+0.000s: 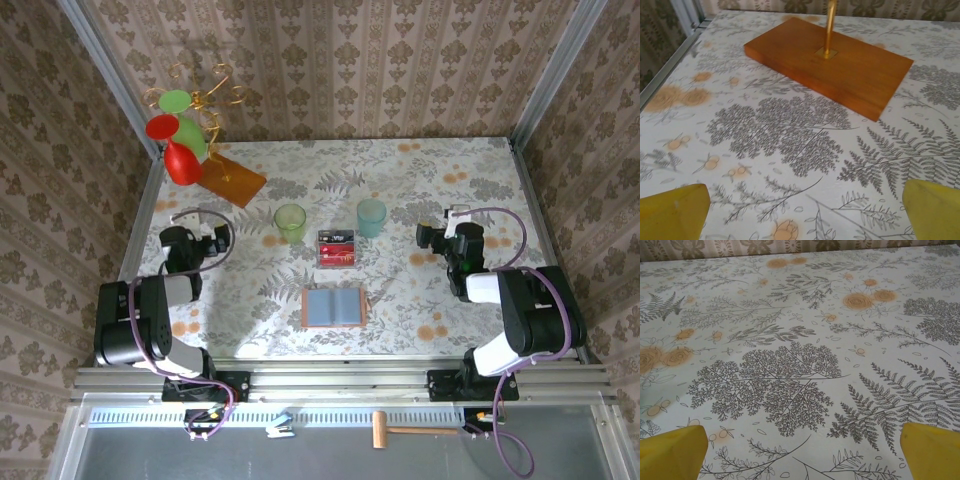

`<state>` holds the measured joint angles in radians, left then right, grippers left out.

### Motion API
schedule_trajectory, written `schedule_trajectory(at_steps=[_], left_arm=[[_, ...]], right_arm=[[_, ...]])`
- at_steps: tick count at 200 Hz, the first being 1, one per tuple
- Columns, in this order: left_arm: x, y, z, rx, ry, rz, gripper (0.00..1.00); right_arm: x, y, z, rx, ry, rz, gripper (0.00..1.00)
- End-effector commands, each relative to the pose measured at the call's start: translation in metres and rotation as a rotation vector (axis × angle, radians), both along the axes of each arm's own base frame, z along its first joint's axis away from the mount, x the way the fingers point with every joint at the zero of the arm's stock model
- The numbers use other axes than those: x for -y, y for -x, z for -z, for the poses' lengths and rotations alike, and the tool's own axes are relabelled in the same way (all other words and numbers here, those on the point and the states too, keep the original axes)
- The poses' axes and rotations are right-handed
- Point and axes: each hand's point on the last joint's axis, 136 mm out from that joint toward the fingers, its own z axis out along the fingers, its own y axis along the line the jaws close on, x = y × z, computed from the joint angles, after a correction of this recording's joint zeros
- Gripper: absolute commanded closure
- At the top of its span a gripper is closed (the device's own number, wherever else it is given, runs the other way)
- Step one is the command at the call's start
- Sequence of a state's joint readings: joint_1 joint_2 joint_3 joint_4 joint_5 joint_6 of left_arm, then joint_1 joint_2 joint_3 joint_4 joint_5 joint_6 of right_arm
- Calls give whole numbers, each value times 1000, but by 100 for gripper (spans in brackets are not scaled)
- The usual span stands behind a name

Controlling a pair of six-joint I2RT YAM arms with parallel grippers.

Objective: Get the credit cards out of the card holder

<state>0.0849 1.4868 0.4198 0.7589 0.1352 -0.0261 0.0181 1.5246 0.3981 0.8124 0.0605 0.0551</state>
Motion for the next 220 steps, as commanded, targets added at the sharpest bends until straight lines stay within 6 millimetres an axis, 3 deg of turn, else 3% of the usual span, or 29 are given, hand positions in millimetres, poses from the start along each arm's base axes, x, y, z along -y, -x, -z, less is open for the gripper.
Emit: schedule_trajectory(at_steps=[1,34,220], left_arm=[[21,-7,-8,45,-56,103,0],[22,-1,3,62,-74,84,0],[20,-6,2,58,-112,47,0]], right_arm=[[4,-6,-11,45,28,23,0],[4,-6,-11,45,27,21,0],[4,-6,-10,41,29,20,0]])
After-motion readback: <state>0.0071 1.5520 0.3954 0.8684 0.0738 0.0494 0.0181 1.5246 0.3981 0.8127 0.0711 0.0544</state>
